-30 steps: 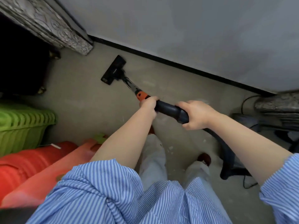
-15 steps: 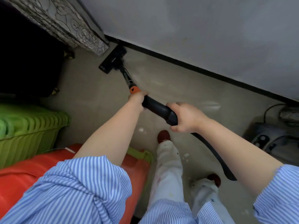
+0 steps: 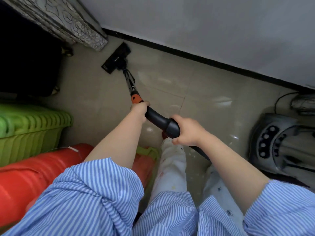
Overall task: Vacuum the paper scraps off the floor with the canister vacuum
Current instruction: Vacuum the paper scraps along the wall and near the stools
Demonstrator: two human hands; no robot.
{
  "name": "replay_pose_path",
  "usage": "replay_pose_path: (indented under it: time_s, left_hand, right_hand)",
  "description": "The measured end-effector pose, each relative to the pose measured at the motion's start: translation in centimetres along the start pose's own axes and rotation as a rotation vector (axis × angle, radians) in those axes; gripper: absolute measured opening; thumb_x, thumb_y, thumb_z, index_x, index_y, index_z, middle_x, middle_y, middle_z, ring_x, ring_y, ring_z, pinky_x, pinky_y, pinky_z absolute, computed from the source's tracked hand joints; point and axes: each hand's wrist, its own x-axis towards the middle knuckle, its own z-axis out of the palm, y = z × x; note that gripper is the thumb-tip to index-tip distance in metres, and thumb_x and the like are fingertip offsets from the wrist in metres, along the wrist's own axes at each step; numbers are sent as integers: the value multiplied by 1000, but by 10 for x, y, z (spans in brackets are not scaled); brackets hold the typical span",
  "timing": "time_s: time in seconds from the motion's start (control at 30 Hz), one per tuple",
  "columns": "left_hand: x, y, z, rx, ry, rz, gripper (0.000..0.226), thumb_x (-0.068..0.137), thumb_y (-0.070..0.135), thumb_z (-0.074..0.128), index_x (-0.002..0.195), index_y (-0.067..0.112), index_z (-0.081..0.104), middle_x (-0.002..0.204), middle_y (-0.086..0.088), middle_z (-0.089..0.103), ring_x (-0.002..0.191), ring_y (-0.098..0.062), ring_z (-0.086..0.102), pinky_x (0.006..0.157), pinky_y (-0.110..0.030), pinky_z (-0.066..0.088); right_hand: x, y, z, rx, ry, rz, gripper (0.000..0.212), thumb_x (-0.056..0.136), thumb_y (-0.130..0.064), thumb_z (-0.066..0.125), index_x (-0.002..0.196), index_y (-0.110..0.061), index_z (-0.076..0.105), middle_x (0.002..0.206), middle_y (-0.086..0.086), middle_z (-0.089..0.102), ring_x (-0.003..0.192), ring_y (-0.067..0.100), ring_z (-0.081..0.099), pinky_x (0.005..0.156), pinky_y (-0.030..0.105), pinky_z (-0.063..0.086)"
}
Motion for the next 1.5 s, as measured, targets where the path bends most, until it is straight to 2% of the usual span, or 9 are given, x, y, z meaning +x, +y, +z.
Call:
replay_pose_path:
  time_s: [0.17, 0.47, 0.77, 0.93, 1.03, 1.2, 1.3, 1.4, 1.5]
  left_hand:
    - [-57, -28, 40, 46, 20, 40, 45, 89, 9, 56, 131, -3, 44, 127, -19, 55, 114, -34, 56, 87, -39, 49]
    - [-170, -108, 153, 199, -99, -33, 12, 93, 9, 49, 100, 1, 43, 100, -16, 51, 96, -25, 49, 93, -39, 47]
    - [-228, -158, 232, -36, -234, -73, 42, 84, 6, 60, 124, -2, 48, 109, -13, 59, 93, -26, 58, 77, -32, 48]
    - [-212, -130, 221, 198, -148, 5, 7, 85, 6, 50, 85, -1, 53, 85, -13, 54, 63, -23, 52, 60, -29, 43]
    - [-202, -103, 190, 301, -183, 47, 27, 92, 9, 43, 65, 6, 41, 73, -21, 47, 56, -21, 51, 56, -18, 41]
    - [-182, -66, 122, 324, -235, -22, 36, 104, 18, 27, 102, 2, 58, 62, -9, 66, 95, -26, 61, 80, -23, 43]
    - [-161, -40, 99, 247, -199, -36, 44, 103, 18, 27, 63, 3, 39, 24, -3, 44, 50, -21, 51, 52, -23, 31]
    - [-136, -1, 82, 147, -131, 4, 40, 99, 12, 38, 60, 4, 38, 29, -5, 46, 25, -16, 47, 50, -25, 34]
    - [-119, 40, 72, 94, -195, -1, 33, 97, 9, 45, 64, 4, 40, 61, -10, 47, 43, -19, 49, 53, -29, 39]
  right_hand:
    - [-56, 36, -13, -10, -12, -15, 59, 69, -24, 73, 120, -16, 45, 111, 6, 59, 96, 28, 57, 74, 31, 44]
    - [-199, 137, -39, 106, -118, 82, 62, 70, -25, 76, 121, -23, 42, 100, -2, 53, 84, 16, 53, 66, 24, 40]
    - [-294, 194, -56, 297, 25, 312, 49, 71, -23, 77, 106, -29, 43, 90, -5, 55, 73, 4, 53, 60, 16, 40]
    - [-276, 166, -59, 242, 62, 336, 50, 69, -31, 76, 109, -19, 50, 98, 1, 57, 86, 20, 57, 72, 31, 46]
    - [-254, 131, -54, 199, 73, 311, 51, 70, -37, 73, 109, -16, 49, 97, 2, 55, 88, 23, 57, 73, 33, 48]
    - [-202, 68, -47, 29, 14, 175, 41, 75, -37, 66, 95, -18, 37, 86, -1, 45, 77, 23, 47, 53, 28, 33]
    - [-167, 44, -61, -39, 9, 136, 40, 73, -35, 67, 97, -17, 41, 86, -1, 48, 76, 23, 49, 55, 27, 36]
    - [-123, 25, -84, -33, -28, 145, 44, 70, -31, 71, 105, -16, 49, 92, 3, 57, 80, 24, 56, 65, 32, 46]
    - [-95, 5, -114, 12, 22, 176, 46, 67, -26, 73, 107, -18, 55, 87, 2, 61, 83, 23, 60, 73, 34, 50]
